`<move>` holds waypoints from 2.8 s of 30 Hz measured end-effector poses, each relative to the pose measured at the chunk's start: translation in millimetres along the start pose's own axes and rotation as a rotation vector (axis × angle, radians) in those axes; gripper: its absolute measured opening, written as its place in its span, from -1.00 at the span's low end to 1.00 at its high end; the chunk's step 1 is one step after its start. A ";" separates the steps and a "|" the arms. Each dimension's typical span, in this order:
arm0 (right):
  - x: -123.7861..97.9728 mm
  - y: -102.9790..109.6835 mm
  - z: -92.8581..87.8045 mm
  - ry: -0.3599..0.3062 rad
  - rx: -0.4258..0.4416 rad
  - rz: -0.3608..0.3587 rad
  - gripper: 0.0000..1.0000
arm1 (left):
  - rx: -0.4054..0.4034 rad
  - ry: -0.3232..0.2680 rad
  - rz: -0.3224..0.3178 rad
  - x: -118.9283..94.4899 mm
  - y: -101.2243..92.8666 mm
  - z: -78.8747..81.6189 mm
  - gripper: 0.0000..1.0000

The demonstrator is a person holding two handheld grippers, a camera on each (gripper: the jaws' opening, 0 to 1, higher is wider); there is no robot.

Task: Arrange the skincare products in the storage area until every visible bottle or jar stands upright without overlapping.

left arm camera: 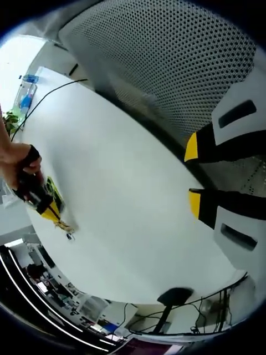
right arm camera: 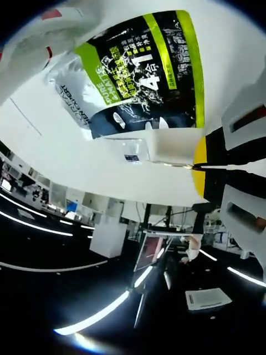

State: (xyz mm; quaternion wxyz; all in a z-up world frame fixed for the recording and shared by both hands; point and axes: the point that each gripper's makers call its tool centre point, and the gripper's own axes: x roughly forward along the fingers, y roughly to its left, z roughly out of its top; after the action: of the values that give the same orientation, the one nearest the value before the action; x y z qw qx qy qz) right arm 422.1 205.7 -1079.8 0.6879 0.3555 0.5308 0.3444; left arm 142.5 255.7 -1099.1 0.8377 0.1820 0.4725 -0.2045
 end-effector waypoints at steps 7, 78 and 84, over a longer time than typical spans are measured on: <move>0.0 -9.7 -5.2 0.020 0.008 -0.049 -1.00 | 0.013 -0.019 -0.027 -1.2 -5.5 3.8 -0.77; 33.7 -20.8 8.5 0.843 -1.600 -0.256 -0.95 | 0.016 -0.019 -0.031 -1.0 -5.3 1.7 -0.94; 35.5 -20.4 10.2 0.884 -1.689 -0.259 -1.00 | 0.018 -0.016 -0.027 -1.2 -4.7 1.0 -0.95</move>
State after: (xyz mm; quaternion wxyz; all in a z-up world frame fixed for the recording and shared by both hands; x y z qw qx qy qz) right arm 441.2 224.3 -1112.6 0.4875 -0.4806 0.3542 0.6372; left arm 140.2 251.4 -1098.0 0.8370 0.1814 0.4664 -0.2214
